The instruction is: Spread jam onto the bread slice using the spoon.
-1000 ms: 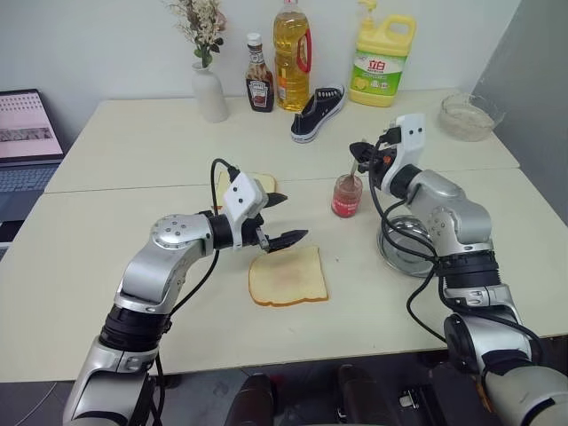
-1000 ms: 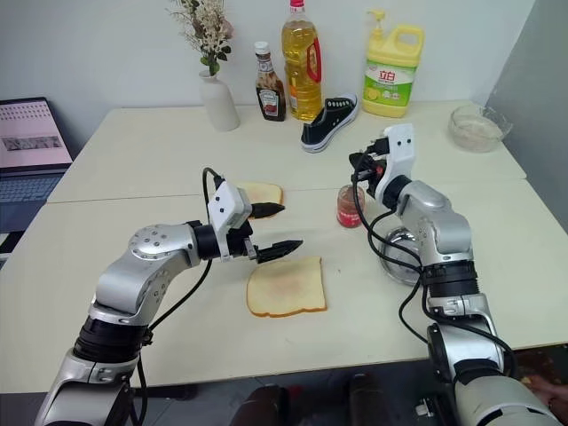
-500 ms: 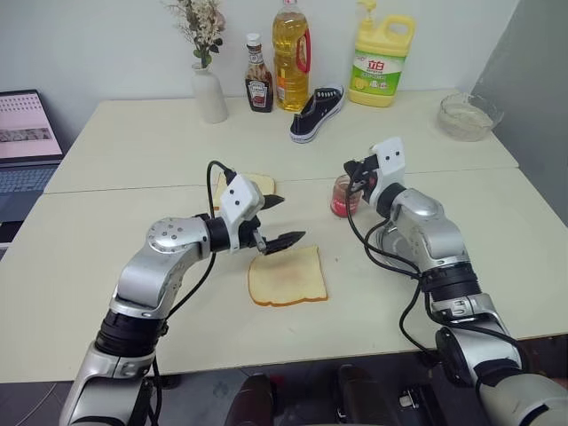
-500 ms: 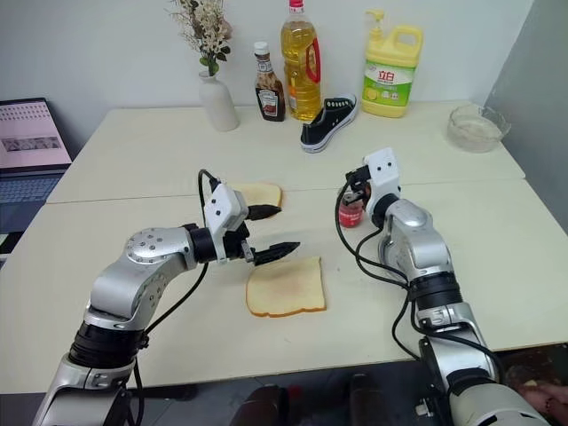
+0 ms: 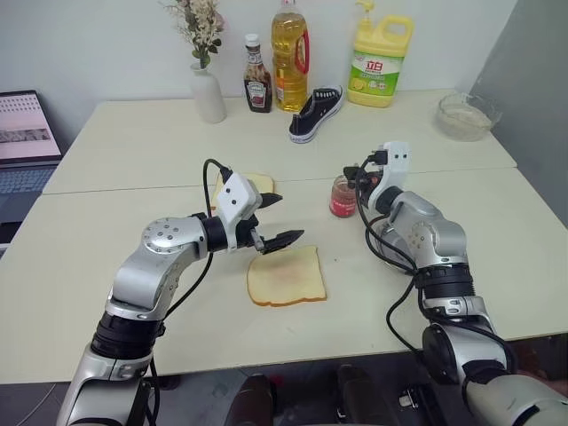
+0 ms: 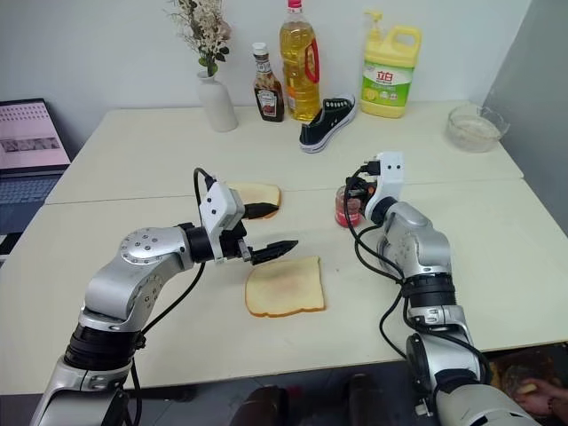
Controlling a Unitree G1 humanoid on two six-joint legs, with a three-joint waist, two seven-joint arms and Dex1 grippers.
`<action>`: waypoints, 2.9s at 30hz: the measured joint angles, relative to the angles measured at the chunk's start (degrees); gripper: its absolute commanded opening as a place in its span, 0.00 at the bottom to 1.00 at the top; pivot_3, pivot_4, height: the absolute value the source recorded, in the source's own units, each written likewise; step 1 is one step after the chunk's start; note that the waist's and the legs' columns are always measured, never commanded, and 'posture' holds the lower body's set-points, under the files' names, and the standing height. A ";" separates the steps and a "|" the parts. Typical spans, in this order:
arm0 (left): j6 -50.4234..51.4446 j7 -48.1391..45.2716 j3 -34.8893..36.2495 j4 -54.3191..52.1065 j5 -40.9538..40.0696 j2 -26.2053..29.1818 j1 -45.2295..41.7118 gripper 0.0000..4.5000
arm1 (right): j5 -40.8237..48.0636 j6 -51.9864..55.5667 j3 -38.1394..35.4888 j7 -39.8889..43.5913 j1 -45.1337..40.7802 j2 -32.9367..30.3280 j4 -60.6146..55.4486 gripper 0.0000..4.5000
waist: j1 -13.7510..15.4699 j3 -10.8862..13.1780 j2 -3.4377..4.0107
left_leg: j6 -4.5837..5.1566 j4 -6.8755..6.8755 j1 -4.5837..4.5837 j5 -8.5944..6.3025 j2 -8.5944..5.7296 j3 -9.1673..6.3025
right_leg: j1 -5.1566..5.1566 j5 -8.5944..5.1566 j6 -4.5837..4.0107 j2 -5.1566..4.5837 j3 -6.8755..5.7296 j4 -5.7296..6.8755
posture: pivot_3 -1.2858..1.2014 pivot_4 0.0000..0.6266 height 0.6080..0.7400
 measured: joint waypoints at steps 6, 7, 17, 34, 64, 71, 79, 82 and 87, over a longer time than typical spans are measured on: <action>0.05 0.59 0.00 0.16 -0.15 -0.49 -0.85 1.00 | 2.87 3.90 -3.78 -2.47 -0.91 0.99 -0.10 0.01 | -0.13 0.00 0.00 | 0.00 -0.01 0.00 0.00 0.00 0.01 | 0.00 0.00 0.00 0.00 0.00 0.00 | 0.52 0.24 1.00; 0.05 0.59 0.00 0.18 -0.14 -0.49 -0.86 1.00 | 3.80 4.75 -4.73 -3.12 -1.16 1.23 -0.10 0.01 | -0.18 0.00 0.00 | 0.00 -0.01 0.00 0.00 0.00 0.00 | -0.01 0.00 0.00 0.00 0.00 0.00 | 0.52 0.24 1.00; 0.00 0.44 -0.03 0.54 -0.14 -0.51 -1.14 1.00 | 12.82 11.55 -13.69 -9.73 -5.34 3.07 -0.45 0.01 | -0.22 0.00 0.00 | 0.00 -0.01 -0.13 0.00 -0.01 0.02 | -0.16 0.01 -0.01 0.00 0.01 0.04 | 0.52 0.24 1.00; -0.19 -0.53 -0.03 1.48 -0.12 -0.51 -1.13 1.00 | 21.45 16.36 -18.87 -16.47 -5.69 2.01 -4.13 0.01 | -0.25 0.00 0.01 | 0.01 0.00 -0.29 0.00 -0.02 0.03 | -0.28 0.01 -0.02 0.00 0.00 0.07 | 0.52 0.24 1.00; -0.33 -2.25 0.05 2.65 -0.19 0.20 -1.98 1.00 | 25.12 15.16 -19.72 -18.60 -5.85 0.82 -6.27 0.01 | -0.66 0.00 0.00 | 0.01 0.00 -0.32 0.00 0.00 0.00 | -0.29 0.01 -0.02 0.00 -0.01 0.07 | 0.52 0.24 1.00; -0.37 -4.46 0.85 2.67 -0.33 2.93 -1.86 1.00 | 36.42 16.47 -25.65 -22.93 -6.14 4.71 -7.09 0.01 | -0.89 0.01 0.01 | 0.01 0.00 -0.32 0.00 0.00 0.00 | -0.30 0.01 -0.02 0.00 -0.02 0.07 | 0.52 0.24 1.00; -0.28 -5.11 1.21 2.63 -1.28 3.67 -1.49 1.00 | 42.68 15.24 -26.61 -27.02 -6.12 5.54 -7.43 0.01 | -0.92 0.01 0.01 | 0.01 0.00 -0.34 0.00 0.00 -0.01 | -0.30 0.01 -0.02 0.00 -0.03 0.07 | 0.52 0.24 1.00; -0.25 -5.57 1.22 2.63 -1.44 4.25 -1.49 1.00 | 44.10 14.33 -26.71 -27.88 -5.94 5.88 -7.50 0.01 | -0.94 0.01 0.01 | 0.01 0.00 -0.33 0.00 0.00 -0.01 | -0.30 0.01 -0.02 0.00 -0.03 0.07 | 0.52 0.24 1.00; 0.44 -6.09 2.43 1.21 -2.60 6.55 0.78 1.00 | 47.76 13.48 -26.67 -30.20 -5.53 7.58 -9.44 0.01 | -1.12 0.01 0.02 | 0.02 -0.03 -0.34 -0.01 0.03 -0.01 | -0.33 0.01 -0.02 0.00 -0.03 0.07 | 0.52 0.24 1.00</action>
